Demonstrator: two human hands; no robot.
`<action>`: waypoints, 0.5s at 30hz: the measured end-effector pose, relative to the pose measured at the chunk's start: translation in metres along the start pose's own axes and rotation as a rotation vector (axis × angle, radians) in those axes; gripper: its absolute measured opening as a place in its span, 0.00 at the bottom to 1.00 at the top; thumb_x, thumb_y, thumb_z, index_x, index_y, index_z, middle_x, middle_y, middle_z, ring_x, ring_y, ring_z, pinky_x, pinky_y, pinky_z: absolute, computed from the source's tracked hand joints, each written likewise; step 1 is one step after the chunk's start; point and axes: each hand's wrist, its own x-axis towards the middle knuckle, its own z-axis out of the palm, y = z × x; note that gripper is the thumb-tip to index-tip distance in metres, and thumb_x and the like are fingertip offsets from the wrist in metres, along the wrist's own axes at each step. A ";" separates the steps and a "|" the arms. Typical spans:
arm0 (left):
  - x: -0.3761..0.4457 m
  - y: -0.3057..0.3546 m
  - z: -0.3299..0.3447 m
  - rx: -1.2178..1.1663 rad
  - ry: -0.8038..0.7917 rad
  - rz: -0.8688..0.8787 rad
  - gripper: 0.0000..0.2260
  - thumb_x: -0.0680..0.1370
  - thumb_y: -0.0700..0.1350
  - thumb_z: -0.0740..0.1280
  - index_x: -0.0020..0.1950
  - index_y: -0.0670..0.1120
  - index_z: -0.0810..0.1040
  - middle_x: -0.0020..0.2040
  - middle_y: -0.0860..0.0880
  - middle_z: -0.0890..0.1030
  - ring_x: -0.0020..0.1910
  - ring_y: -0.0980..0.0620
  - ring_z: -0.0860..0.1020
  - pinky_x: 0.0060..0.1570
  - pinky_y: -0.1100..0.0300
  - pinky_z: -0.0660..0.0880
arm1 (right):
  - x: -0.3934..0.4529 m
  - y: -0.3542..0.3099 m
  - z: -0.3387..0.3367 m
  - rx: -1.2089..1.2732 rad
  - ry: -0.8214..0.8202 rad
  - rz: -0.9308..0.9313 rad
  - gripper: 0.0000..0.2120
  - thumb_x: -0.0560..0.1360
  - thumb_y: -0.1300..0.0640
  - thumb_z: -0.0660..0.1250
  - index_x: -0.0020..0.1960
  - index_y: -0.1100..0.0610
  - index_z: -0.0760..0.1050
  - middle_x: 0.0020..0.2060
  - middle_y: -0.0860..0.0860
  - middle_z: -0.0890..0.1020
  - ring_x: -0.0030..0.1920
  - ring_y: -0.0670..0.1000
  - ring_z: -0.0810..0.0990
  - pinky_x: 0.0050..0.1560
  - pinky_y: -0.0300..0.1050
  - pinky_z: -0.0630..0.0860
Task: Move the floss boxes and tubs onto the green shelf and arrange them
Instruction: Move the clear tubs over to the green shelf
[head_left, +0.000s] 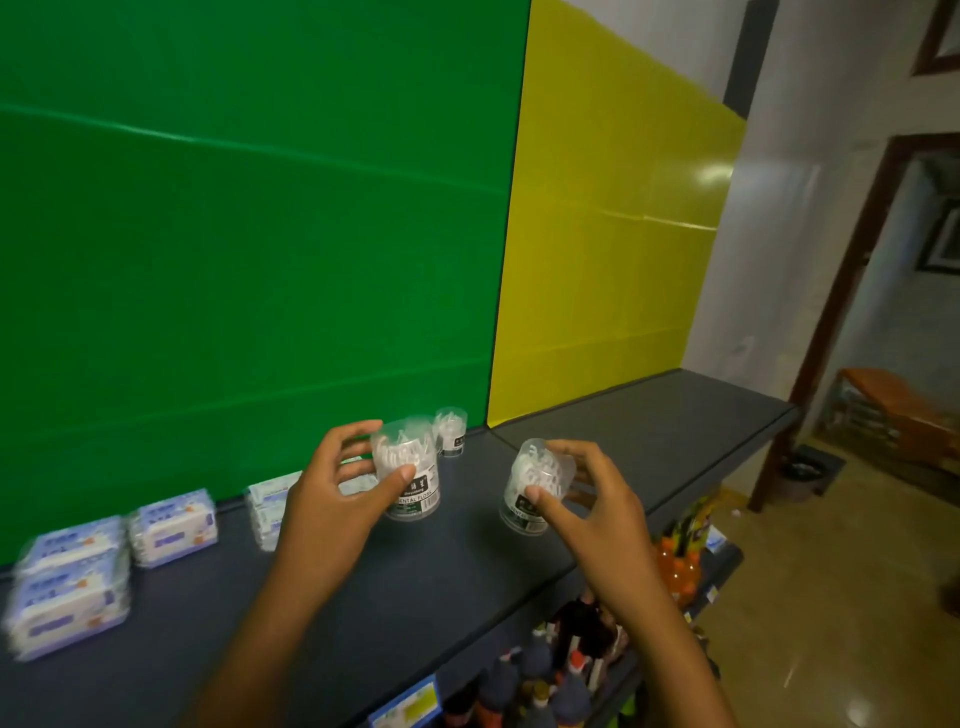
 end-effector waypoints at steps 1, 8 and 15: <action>0.002 -0.003 0.007 0.014 0.011 -0.008 0.21 0.69 0.45 0.75 0.60 0.53 0.75 0.56 0.54 0.81 0.52 0.57 0.81 0.51 0.57 0.78 | 0.007 0.007 -0.002 0.005 -0.013 0.002 0.17 0.72 0.52 0.75 0.58 0.42 0.75 0.56 0.42 0.78 0.54 0.39 0.78 0.51 0.33 0.77; 0.032 -0.028 0.039 0.096 0.061 -0.045 0.22 0.69 0.41 0.76 0.60 0.51 0.75 0.55 0.54 0.81 0.50 0.61 0.80 0.48 0.65 0.78 | 0.052 0.051 0.004 0.065 -0.097 -0.011 0.18 0.72 0.54 0.75 0.58 0.42 0.74 0.56 0.42 0.78 0.54 0.38 0.77 0.51 0.33 0.77; 0.085 -0.063 0.062 0.149 0.099 -0.045 0.21 0.69 0.39 0.76 0.59 0.49 0.74 0.54 0.56 0.80 0.48 0.65 0.79 0.45 0.73 0.76 | 0.111 0.093 0.028 0.119 -0.164 -0.028 0.19 0.72 0.56 0.76 0.59 0.42 0.75 0.57 0.40 0.77 0.55 0.38 0.77 0.53 0.37 0.78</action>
